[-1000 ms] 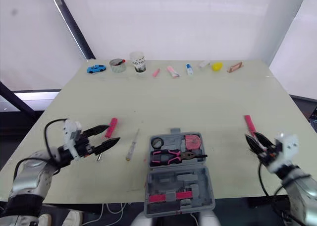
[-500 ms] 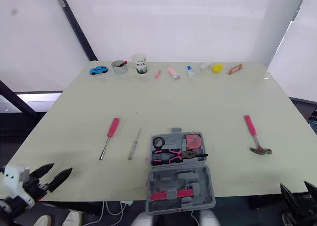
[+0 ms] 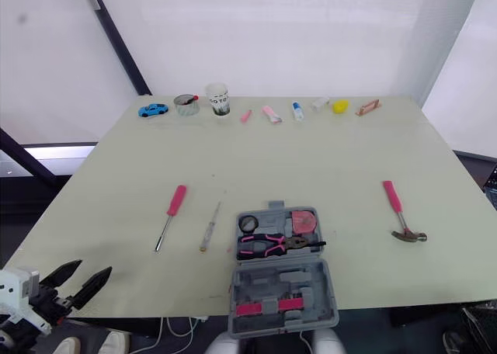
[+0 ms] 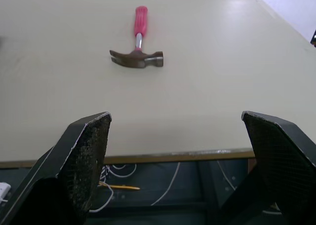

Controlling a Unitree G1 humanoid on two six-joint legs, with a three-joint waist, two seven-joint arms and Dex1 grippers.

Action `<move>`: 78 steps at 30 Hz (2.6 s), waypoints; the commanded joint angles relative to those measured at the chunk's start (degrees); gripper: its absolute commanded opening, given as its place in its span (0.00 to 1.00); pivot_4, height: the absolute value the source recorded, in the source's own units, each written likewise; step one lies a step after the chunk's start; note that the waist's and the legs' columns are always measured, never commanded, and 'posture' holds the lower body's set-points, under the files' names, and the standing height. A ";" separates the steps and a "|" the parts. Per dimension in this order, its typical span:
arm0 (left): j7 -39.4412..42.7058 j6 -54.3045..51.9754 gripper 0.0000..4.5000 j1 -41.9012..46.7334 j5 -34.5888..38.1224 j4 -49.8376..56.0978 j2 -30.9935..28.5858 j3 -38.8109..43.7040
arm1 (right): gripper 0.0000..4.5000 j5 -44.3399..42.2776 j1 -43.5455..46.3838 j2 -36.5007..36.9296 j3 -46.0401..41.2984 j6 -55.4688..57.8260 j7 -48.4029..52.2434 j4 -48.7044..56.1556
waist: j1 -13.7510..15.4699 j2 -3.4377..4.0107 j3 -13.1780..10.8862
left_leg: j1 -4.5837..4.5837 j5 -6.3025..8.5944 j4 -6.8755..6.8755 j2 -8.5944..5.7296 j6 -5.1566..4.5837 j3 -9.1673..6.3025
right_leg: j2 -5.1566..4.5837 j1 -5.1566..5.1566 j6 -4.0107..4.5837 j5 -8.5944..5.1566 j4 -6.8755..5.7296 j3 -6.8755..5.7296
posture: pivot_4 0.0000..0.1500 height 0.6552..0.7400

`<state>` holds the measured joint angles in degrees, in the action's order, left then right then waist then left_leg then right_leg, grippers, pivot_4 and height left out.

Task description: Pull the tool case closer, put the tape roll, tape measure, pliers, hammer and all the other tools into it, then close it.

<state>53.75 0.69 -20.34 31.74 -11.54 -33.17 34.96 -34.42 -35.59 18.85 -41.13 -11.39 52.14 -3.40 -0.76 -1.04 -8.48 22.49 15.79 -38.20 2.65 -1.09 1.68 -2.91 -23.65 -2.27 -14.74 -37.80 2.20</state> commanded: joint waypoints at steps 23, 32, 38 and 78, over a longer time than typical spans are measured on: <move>3.66 -0.41 1.00 8.42 -12.85 16.43 -4.13 -26.19 | 0.99 14.47 16.96 14.85 28.69 17.71 -4.92 19.17 | 0.14 -0.03 -0.01 | 0.02 -0.02 -0.12 -0.31 -0.03 0.15 | 0.81 0.04 -0.05 0.03 -0.09 -0.05 | 1.00 1.00; 14.62 5.77 0.34 15.99 -17.16 6.26 -8.04 -34.58 | 0.55 20.06 25.67 18.36 37.48 17.15 -0.99 12.84 | 0.13 -0.03 -0.02 | 0.01 -0.02 -0.19 -0.31 -0.05 0.32 | 0.85 0.07 -0.16 0.11 -0.12 -0.02 | 1.00 1.00; 17.10 8.05 0.00 22.64 -18.52 -1.83 -6.82 -37.69 | 0.01 22.92 30.20 19.62 41.65 15.30 1.45 8.07 | 0.17 -0.05 -0.03 | 0.04 -0.02 -0.20 -0.32 -0.05 0.27 | 0.90 0.06 -0.26 0.17 -0.16 -0.10 | 1.00 1.00; 21.53 -1.54 0.00 31.31 -21.88 -10.49 -1.48 -46.50 | 0.01 28.08 41.08 16.64 51.17 14.01 4.72 0.04 | 0.39 0.09 0.06 | 0.03 -0.03 -0.33 -0.33 -0.05 0.27 | 0.90 0.13 -0.33 0.22 -0.21 -0.08 | 1.00 1.00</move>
<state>74.79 -0.42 11.47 11.83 -20.80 -35.41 -9.04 -5.91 5.60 35.52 10.39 3.37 56.82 -5.27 -0.38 -0.95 -8.43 22.52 15.77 -38.53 2.32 -1.14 1.95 -2.00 -23.51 -2.61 -14.52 -38.01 2.13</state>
